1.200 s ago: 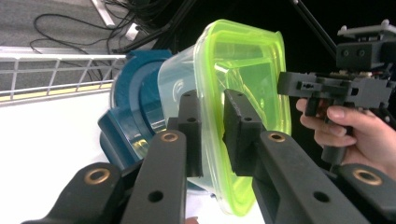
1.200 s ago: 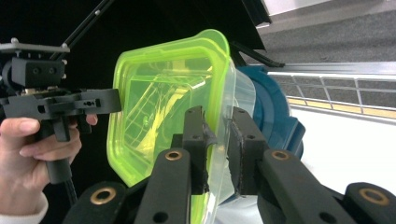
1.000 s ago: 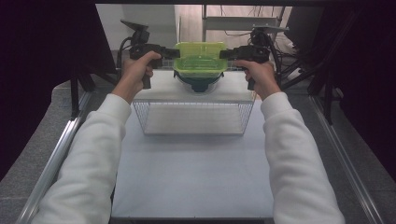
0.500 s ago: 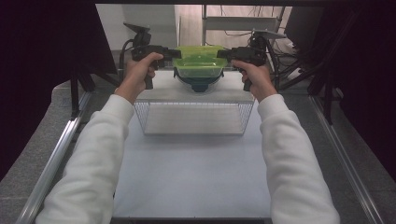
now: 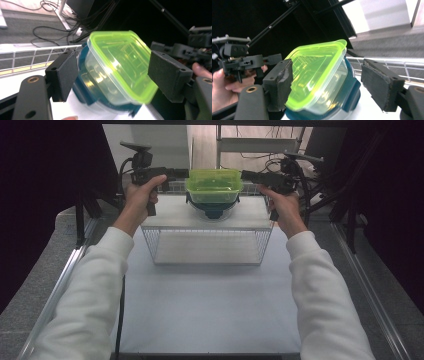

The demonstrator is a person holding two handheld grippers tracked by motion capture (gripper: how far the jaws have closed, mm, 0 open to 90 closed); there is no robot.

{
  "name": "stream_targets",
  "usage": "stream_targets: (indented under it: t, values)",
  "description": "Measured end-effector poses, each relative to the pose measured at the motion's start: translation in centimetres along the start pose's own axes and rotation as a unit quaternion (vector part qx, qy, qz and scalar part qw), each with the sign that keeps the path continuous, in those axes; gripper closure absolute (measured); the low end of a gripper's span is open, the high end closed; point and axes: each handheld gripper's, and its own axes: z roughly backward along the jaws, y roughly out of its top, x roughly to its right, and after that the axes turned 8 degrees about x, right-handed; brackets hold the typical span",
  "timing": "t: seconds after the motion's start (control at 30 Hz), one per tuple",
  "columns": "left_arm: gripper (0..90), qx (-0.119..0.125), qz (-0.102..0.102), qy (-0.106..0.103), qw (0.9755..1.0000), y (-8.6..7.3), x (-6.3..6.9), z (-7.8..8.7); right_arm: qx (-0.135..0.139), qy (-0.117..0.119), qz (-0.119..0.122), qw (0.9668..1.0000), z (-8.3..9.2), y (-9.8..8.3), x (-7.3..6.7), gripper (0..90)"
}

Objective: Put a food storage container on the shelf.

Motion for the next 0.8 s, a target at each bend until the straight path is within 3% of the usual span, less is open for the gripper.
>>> stream_targets:
  t: [0.1, 0.2, 0.4, 0.63, 0.8]
  values:
    - [23.3, 0.006, -0.011, -0.008, 0.9999, -0.6, 0.4, 0.9, -0.008, 0.003, 0.023, 0.9997, 1.1, -0.2, -0.4, 22.6]
    - [23.3, 0.005, -0.032, 0.001, 0.9995, -1.3, 0.6, 1.8, -0.014, 0.005, 0.051, 0.9986, 2.3, -0.5, -0.9, 22.5]
    - [23.3, 0.000, -0.069, 0.017, 0.9975, -3.2, 1.0, 3.5, -0.043, -0.006, 0.109, 0.9930, 4.2, -1.5, -1.5, 22.1]
    - [24.1, -0.004, -0.106, 0.032, 0.9938, -5.8, 1.8, 5.4, -0.049, 0.000, 0.125, 0.9909, 6.1, -3.0, -1.7, 21.9]
    - [24.2, -0.007, -0.133, 0.031, 0.9907, -8.7, 2.5, 6.7, -0.053, -0.020, 0.165, 0.9847, 7.9, -5.0, -1.9, 21.9]
